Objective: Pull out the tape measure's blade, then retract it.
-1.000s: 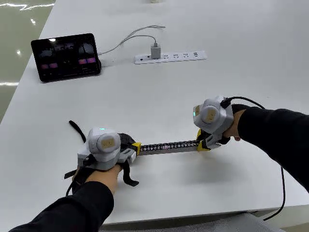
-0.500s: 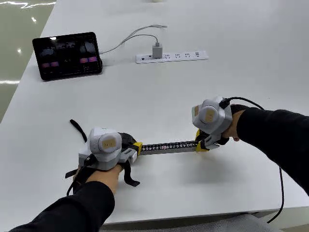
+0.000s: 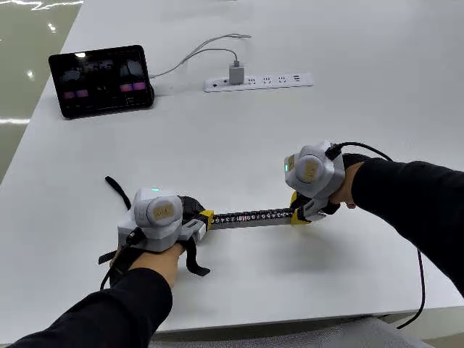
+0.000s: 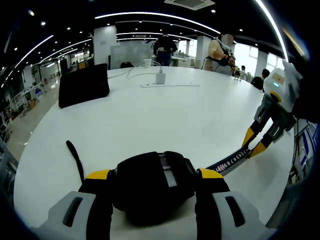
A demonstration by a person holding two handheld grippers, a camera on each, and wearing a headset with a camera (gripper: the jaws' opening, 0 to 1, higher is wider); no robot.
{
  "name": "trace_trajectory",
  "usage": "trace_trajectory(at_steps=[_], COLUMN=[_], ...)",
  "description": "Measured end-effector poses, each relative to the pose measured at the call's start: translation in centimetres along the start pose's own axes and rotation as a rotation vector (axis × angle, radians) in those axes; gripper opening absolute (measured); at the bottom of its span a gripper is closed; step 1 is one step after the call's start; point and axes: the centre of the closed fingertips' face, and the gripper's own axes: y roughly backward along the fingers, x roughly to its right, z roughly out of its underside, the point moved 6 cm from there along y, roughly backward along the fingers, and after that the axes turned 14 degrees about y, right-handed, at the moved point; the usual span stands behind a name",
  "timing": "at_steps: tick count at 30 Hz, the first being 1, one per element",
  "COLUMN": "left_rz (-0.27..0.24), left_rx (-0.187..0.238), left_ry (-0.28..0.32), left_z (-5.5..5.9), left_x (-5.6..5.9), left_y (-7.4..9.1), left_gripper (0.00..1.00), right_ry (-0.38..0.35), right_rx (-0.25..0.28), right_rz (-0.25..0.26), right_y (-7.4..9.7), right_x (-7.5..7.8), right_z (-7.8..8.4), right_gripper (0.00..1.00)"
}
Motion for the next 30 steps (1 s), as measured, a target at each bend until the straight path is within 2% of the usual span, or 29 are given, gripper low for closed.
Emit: trace_trajectory(at_steps=[30], left_rz=[0.002], left_rx=[0.002], left_ry=[-0.001], left_z=[0.0], left_x=[0.0], left_y=[0.0], left_gripper=[0.62], right_ry=[-0.004], right_rx=[0.010], right_rz=[-0.003], right_y=[-0.4], right_x=[0.2], right_z=[-1.2], right_gripper=[0.12])
